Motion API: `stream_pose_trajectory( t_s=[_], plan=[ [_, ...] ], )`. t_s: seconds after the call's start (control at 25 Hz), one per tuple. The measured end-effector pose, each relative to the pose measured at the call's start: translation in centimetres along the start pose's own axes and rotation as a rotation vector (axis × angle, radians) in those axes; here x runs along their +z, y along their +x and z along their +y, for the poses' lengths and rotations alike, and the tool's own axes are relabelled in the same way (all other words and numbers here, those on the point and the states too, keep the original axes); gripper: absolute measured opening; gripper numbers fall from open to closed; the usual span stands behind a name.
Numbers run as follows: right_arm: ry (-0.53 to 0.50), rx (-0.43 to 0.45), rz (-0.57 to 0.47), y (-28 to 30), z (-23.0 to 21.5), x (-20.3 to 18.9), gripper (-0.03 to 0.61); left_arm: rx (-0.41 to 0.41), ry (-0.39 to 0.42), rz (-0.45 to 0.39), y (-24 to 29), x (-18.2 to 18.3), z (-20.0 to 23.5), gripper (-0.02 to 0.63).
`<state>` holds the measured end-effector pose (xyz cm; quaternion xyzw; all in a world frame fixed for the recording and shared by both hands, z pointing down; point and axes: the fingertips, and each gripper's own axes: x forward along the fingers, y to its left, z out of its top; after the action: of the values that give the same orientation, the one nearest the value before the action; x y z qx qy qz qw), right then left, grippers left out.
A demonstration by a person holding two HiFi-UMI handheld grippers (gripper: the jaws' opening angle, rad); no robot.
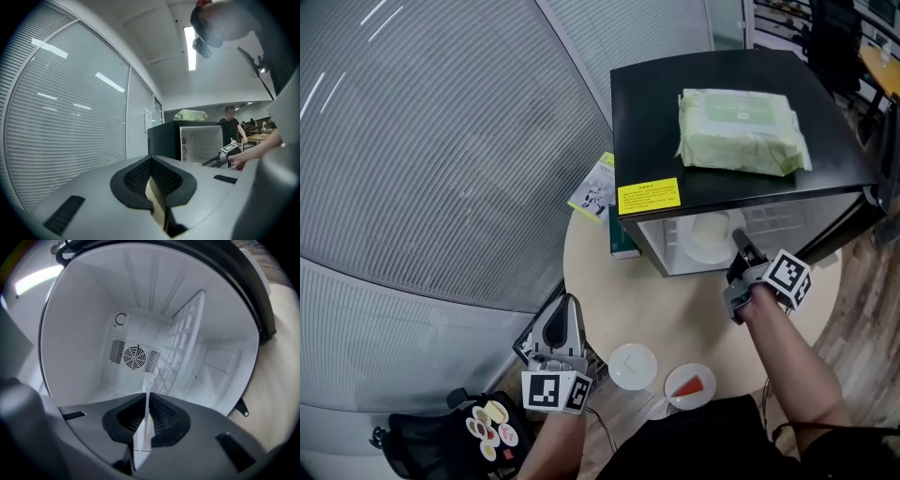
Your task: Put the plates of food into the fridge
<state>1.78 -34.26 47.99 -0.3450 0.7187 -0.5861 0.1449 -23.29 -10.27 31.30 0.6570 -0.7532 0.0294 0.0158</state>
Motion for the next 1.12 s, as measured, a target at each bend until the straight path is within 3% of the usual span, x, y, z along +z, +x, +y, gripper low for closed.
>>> stream_pose_trajectory(
  t_s=[0.32,0.56,0.8,1.12],
  plan=[
    [0.051,-0.013,0.011,2.8,0.2,0.0,0.020,0.033,-0.014,0.010,0.5,-0.9,1.1,0.003],
    [0.009,-0.025,0.027,4.6,1.3,0.1,0.020,0.079,-0.030,0.034,0.2,-2.4,2.2,0.003],
    [-0.173,-0.071,0.050,5.8,2.4,0.5,0.020,0.106,-0.030,0.043,-0.2,-2.8,2.8,0.003],
    [-0.597,-0.192,0.121,7.2,2.9,0.6,0.048,0.139,-0.028,0.051,-0.7,-3.0,3.2,0.003]
  ],
)
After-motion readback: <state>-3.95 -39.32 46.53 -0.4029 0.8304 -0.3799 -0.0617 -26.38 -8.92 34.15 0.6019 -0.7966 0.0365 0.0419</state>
